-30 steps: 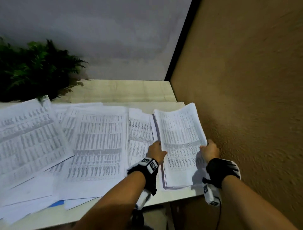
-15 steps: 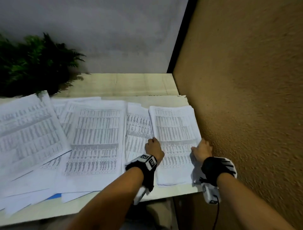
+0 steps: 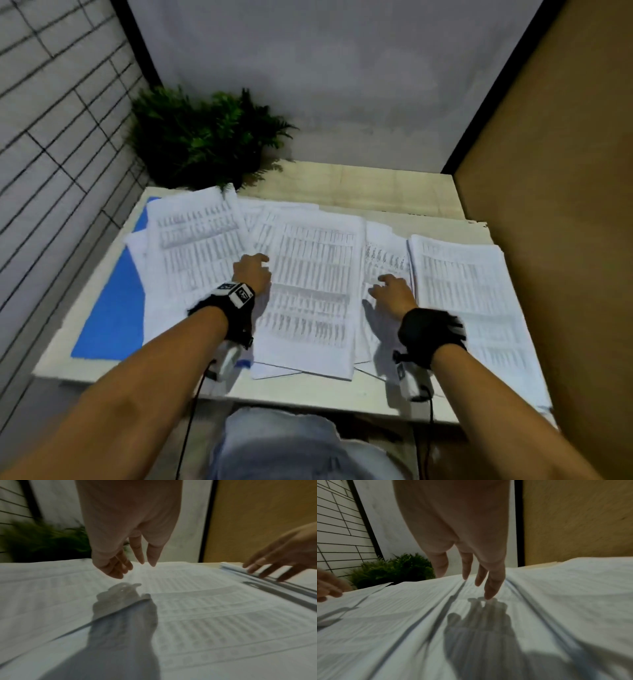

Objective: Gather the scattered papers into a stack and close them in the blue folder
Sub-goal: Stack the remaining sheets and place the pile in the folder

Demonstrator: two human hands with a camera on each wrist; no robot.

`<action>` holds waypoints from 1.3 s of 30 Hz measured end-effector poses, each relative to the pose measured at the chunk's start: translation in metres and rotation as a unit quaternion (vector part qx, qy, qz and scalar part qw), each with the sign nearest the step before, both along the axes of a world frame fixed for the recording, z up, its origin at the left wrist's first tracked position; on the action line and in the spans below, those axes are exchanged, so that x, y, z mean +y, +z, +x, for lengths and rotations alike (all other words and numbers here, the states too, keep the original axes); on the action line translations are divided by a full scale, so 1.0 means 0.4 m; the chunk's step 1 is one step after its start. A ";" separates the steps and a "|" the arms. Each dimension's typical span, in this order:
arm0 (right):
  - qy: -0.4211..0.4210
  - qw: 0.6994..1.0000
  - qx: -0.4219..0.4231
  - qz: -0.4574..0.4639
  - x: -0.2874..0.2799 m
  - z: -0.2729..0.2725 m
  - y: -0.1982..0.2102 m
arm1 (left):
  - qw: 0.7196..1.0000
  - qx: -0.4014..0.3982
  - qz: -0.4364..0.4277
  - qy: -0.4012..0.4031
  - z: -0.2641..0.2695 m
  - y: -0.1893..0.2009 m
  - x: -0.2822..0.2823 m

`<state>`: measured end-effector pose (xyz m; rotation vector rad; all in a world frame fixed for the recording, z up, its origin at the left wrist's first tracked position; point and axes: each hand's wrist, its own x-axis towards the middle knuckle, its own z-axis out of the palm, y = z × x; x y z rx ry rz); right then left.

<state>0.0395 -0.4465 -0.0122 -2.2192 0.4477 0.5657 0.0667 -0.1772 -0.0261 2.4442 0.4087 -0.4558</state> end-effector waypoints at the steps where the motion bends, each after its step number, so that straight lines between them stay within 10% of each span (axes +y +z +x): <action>1: 0.002 1.000 0.011 -0.003 0.026 0.001 -0.008 | 0.999 0.005 0.028 0.024 0.000 -0.005 0.051; 10: -0.163 0.986 -0.013 0.035 0.160 0.053 -0.065 | 0.964 0.070 0.054 0.253 0.013 -0.060 0.389; 22: -0.168 0.983 -0.019 0.068 0.223 0.100 -0.094 | 0.987 -0.025 -0.119 0.104 0.041 -0.094 0.396; 30: -0.148 0.976 0.043 0.155 0.237 0.087 -0.071 | 0.930 0.117 -0.345 0.049 0.041 -0.056 0.353; 39: -0.124 0.971 0.050 0.201 0.349 0.079 -0.067 | 0.944 0.093 -0.294 0.121 0.022 -0.059 0.233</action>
